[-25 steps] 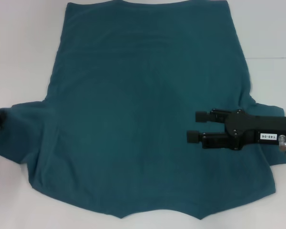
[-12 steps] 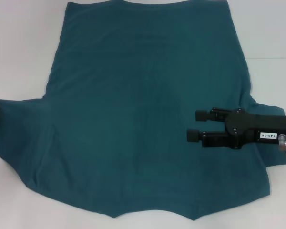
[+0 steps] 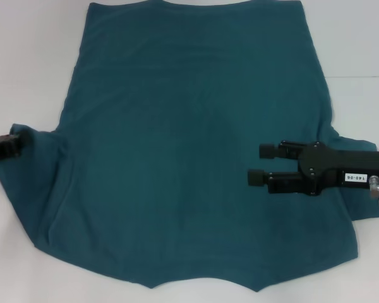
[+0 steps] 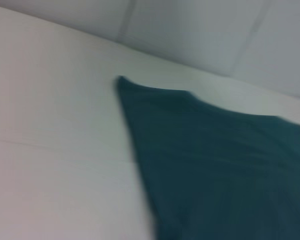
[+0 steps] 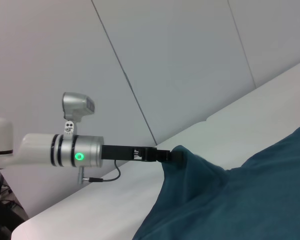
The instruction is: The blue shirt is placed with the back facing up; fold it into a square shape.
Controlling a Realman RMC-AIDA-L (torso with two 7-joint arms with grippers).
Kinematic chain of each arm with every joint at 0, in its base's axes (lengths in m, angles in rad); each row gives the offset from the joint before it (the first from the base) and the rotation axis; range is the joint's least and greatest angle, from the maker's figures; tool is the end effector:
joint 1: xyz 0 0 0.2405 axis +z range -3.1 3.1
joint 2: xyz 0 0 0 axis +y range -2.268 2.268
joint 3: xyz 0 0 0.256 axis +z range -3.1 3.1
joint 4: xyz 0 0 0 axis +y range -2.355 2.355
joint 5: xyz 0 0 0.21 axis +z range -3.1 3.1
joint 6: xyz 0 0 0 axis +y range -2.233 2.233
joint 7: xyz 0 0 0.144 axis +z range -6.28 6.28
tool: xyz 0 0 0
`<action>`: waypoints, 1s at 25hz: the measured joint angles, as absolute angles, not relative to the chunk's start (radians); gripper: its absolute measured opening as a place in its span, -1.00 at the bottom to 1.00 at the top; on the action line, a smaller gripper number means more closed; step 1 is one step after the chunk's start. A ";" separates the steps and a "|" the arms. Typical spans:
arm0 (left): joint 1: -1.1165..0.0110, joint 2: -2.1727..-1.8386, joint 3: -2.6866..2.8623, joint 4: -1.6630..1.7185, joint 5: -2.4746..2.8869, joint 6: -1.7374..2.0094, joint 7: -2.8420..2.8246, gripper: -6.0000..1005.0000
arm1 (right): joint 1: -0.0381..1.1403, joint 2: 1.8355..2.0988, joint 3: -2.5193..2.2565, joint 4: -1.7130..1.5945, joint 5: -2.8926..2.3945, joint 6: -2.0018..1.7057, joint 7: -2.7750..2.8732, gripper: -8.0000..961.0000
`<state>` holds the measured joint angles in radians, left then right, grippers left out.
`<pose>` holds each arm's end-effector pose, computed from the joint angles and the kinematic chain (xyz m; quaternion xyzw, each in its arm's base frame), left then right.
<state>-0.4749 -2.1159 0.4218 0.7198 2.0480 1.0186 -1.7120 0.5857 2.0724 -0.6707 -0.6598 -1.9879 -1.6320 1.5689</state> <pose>-0.3543 0.3610 0.0529 -0.7456 -0.4747 -0.2269 0.4089 0.2374 0.3386 0.0053 -0.9212 0.2657 0.2744 0.0742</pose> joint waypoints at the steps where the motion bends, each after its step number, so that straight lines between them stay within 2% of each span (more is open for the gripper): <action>1: -0.471 -2.116 0.422 0.730 2.048 1.058 -1.726 -0.98 | 0.585 2.072 -0.671 -0.660 -1.988 -1.632 1.569 0.90; 9: -0.472 -2.112 0.410 0.778 2.038 1.315 -1.841 -0.98 | 0.581 2.070 -0.670 -0.660 -1.988 -1.633 1.562 0.90; 18: -0.491 -2.144 0.413 0.752 2.036 1.296 -1.849 -0.98 | 0.578 2.071 -0.673 -0.658 -1.991 -1.634 1.559 0.90; 25: -0.492 -2.136 0.416 0.754 2.035 1.274 -1.847 -0.98 | 0.578 2.072 -0.673 -0.658 -1.989 -1.635 1.559 0.90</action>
<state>-0.4924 -2.1358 0.4163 0.7545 2.0355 1.2736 -1.8467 0.5783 2.0724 -0.6731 -0.6580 -1.9895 -1.6353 1.5586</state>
